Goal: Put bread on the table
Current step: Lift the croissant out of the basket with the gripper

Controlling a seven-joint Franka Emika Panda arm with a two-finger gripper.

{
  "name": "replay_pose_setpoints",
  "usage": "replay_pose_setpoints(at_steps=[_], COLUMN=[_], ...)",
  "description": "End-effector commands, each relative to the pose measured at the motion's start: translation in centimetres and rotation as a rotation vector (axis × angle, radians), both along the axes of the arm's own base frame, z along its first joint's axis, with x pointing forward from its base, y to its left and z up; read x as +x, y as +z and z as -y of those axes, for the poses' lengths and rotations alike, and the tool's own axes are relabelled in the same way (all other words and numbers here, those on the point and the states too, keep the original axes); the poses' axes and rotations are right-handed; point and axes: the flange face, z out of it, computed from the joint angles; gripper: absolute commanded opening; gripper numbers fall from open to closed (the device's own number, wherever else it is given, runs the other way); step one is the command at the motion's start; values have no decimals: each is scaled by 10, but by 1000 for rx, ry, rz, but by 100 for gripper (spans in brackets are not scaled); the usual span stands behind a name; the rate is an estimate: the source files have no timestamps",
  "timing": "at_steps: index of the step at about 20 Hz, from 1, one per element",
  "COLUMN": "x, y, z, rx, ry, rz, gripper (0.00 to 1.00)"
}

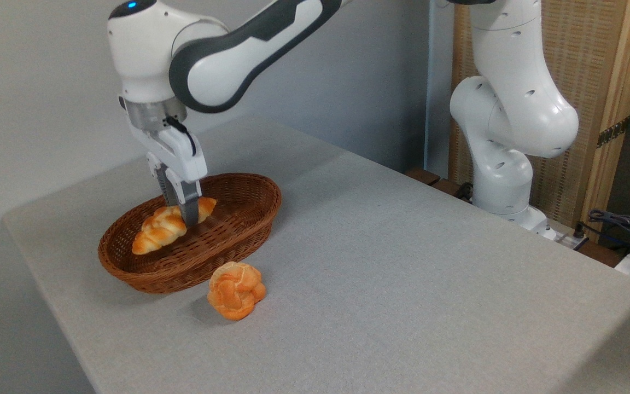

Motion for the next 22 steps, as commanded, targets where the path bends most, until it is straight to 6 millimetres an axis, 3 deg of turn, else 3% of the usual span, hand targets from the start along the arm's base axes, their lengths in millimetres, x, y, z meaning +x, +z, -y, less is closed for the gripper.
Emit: replay_pose_setpoints(at_steps=[1, 3, 8, 14, 17, 22], x=[-7, -9, -12, -15, -29, -38], y=[31, 43, 73, 79, 78, 63], z=[-8, -17, -70, -124, -152, -197], rx=[0, 6, 54, 90, 106, 110], ry=[24, 35, 35, 27, -1, 69], rz=[53, 61, 43, -18, -62, -110], gripper=[44, 44, 46, 51, 52, 56])
